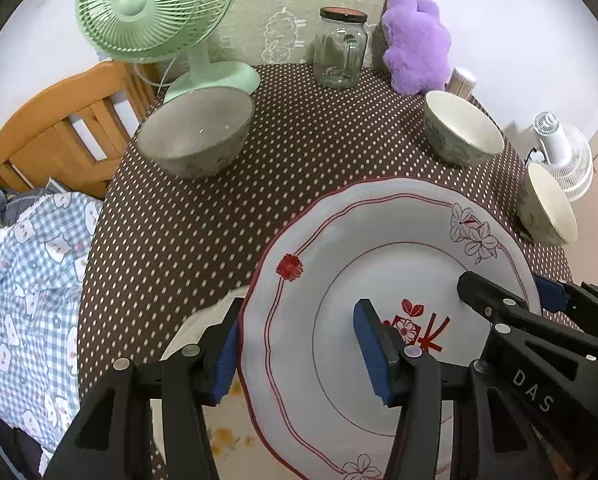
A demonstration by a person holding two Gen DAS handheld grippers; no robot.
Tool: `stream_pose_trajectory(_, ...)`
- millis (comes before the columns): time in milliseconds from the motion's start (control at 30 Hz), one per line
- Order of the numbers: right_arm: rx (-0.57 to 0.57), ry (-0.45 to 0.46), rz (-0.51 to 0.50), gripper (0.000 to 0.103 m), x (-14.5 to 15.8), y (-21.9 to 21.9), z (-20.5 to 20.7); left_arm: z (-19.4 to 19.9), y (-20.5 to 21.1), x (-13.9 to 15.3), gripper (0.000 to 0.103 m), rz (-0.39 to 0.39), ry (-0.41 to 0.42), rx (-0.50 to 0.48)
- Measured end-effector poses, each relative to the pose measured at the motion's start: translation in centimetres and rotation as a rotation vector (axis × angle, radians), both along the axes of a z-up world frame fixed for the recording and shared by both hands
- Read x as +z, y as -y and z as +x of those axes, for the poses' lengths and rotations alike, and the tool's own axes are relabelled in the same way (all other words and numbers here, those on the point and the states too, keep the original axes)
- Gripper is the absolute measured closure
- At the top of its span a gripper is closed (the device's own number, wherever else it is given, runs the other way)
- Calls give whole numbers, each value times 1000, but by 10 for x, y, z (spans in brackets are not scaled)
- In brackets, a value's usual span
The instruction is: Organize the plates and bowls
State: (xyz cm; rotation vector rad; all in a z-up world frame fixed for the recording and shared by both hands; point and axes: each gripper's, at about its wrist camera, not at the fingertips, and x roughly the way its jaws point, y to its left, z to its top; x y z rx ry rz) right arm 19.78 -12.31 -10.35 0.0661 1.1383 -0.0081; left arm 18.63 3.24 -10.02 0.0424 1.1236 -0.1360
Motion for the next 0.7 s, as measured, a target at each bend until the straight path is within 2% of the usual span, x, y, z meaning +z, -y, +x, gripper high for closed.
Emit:
stream_pose_trajectory(233,1,-24,-6,52,-6,-19,-26,-24,-18,-7,49,0,-26,-9)
stream_pose_trajectory(500,-16,-73,-17,52,-26,-32,-46,-43,-30,-28,49,-14,-73,-23)
stream_pose_trajectory(700,-24,-69,-24,52,-29,-39,-51,-48,-38,-30,49,-20,-68,-26)
